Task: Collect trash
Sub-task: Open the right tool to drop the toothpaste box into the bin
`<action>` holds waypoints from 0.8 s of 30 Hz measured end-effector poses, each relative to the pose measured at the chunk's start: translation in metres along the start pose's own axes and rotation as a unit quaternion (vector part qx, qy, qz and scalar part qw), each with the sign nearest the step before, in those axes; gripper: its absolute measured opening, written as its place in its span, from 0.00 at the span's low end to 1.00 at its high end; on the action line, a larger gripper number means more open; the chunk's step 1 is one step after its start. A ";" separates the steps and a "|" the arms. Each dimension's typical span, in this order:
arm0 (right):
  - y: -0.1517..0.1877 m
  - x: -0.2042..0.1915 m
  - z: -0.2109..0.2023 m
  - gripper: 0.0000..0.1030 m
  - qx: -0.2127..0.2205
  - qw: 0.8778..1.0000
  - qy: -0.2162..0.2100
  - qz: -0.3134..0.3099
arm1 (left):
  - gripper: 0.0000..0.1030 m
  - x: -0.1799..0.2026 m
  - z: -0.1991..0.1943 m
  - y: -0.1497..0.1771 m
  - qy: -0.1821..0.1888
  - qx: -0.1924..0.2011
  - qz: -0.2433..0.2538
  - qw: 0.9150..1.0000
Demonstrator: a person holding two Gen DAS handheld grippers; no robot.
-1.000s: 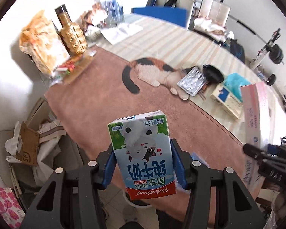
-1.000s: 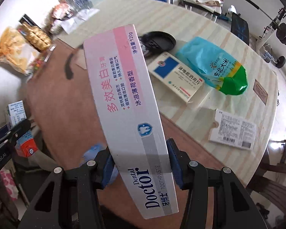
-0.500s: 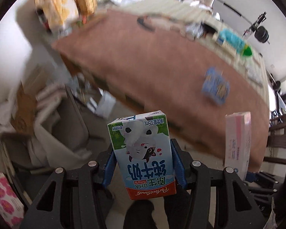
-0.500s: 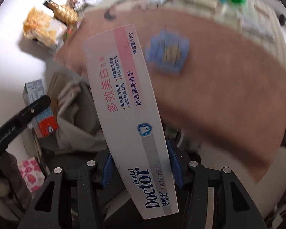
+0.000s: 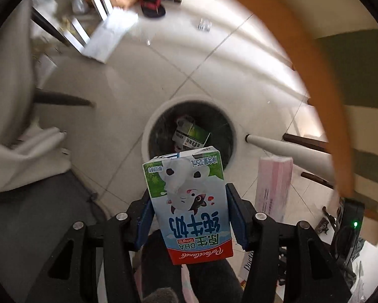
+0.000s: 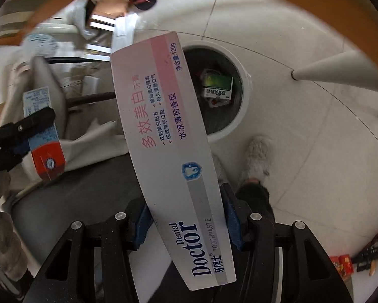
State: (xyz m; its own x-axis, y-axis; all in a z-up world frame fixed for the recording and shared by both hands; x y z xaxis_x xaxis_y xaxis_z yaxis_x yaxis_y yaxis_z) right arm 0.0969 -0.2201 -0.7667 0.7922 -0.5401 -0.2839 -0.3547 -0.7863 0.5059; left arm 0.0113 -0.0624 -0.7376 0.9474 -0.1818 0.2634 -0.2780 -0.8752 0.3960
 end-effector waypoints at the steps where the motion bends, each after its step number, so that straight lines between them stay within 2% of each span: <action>1: -0.014 0.006 0.014 0.52 -0.002 1.000 -0.009 0.002 | 0.50 -0.004 0.013 -0.008 0.000 -0.002 -0.001 1.000; 2: -0.027 0.011 0.029 0.52 -0.007 1.000 -0.017 0.005 | 0.58 -0.006 0.025 -0.015 0.001 -0.001 -0.003 1.000; 3: -0.036 0.015 0.041 0.52 -0.011 1.000 -0.024 0.009 | 0.76 -0.009 0.037 -0.022 -0.001 0.002 -0.005 1.000; 5: -0.058 0.024 0.063 0.53 -0.012 0.999 -0.036 0.020 | 1.00 -0.012 0.052 -0.030 -0.006 0.006 -0.005 1.000; 7: -0.076 0.033 0.081 0.56 -0.014 0.999 -0.034 0.030 | 1.00 -0.018 0.061 -0.035 -0.018 0.013 -0.002 1.000; 8: -0.081 0.036 0.086 0.71 -0.012 0.999 -0.032 0.029 | 1.00 -0.020 0.064 -0.038 -0.026 0.017 -0.001 1.000; 10: -0.092 0.040 0.095 0.89 -0.003 0.999 -0.020 0.026 | 1.00 -0.027 0.068 -0.039 -0.044 0.031 0.000 0.999; 14: -0.097 0.051 0.099 0.95 0.022 0.999 0.038 0.027 | 1.00 -0.043 0.069 -0.044 -0.097 0.078 0.000 0.992; 18: -0.094 0.058 0.089 0.96 0.059 0.993 0.096 0.026 | 1.00 -0.050 0.072 -0.036 -0.127 0.075 0.005 0.989; 20: -0.091 0.058 0.082 0.96 0.074 0.990 0.115 0.024 | 1.00 -0.050 0.073 -0.031 -0.130 0.068 0.009 0.989; 24: -0.087 0.053 0.070 0.96 0.089 0.987 0.130 0.024 | 1.00 -0.048 0.069 -0.020 -0.145 0.066 0.013 0.987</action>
State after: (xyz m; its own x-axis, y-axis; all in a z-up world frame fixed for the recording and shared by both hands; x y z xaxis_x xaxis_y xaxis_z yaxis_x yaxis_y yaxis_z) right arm 0.1350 -0.2014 -0.8831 0.8648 -0.5009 -0.0336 -0.4582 -0.8149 0.3550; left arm -0.0180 -0.0671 -0.8188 0.9510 -0.3091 0.0025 -0.2984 -0.9159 0.2687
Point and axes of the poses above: each gripper's, at about its wrist camera, not at the fingertips, and z roughly the way its jaws point, x to its right, y to its underside, the point moved 8 cm from there along z, roughly the way its jaws point, and after that the axes turned 12 degrees about -x, right-handed, at the moved point
